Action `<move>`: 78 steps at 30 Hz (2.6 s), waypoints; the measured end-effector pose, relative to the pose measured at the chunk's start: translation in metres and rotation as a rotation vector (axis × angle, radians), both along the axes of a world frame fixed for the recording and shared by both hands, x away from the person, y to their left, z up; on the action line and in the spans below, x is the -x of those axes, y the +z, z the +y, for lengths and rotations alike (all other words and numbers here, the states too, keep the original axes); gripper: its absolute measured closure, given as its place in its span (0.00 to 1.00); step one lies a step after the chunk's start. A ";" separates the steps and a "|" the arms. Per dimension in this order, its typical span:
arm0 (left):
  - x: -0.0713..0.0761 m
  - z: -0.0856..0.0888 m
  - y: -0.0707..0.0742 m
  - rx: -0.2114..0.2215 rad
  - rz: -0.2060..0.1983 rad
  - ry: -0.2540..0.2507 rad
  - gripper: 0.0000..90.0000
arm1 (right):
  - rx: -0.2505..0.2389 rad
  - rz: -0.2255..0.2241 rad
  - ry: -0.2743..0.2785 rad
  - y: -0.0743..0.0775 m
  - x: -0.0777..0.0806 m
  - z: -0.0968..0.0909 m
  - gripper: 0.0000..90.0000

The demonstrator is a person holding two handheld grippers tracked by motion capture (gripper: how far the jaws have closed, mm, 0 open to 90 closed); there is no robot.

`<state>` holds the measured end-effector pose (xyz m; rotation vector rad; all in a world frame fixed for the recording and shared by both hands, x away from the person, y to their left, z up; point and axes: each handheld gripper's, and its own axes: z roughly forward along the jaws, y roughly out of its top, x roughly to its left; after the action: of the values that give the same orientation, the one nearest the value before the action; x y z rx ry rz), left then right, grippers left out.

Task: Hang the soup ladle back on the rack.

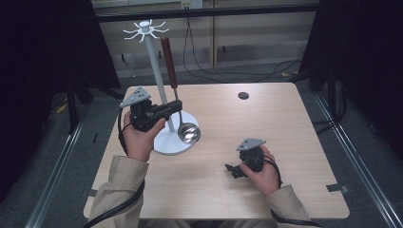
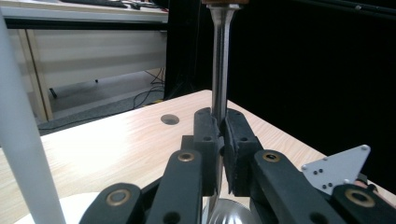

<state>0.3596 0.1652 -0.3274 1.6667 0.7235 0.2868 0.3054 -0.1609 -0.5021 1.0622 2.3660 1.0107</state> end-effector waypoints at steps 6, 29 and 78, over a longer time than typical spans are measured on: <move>-0.003 0.002 0.003 0.002 -0.002 0.010 0.94 | -0.020 -0.016 -0.001 0.004 0.000 -0.002 0.03; -0.019 0.009 0.002 0.022 0.004 0.047 0.94 | -0.068 -0.039 0.000 0.013 0.001 -0.009 0.03; -0.037 0.022 -0.008 0.018 -0.010 0.121 0.89 | -0.080 -0.068 0.016 0.020 0.001 -0.010 0.04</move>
<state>0.3966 0.1876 -0.3357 1.6066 0.8187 0.3733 0.3040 -0.1706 -0.4822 1.0220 2.3008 1.1372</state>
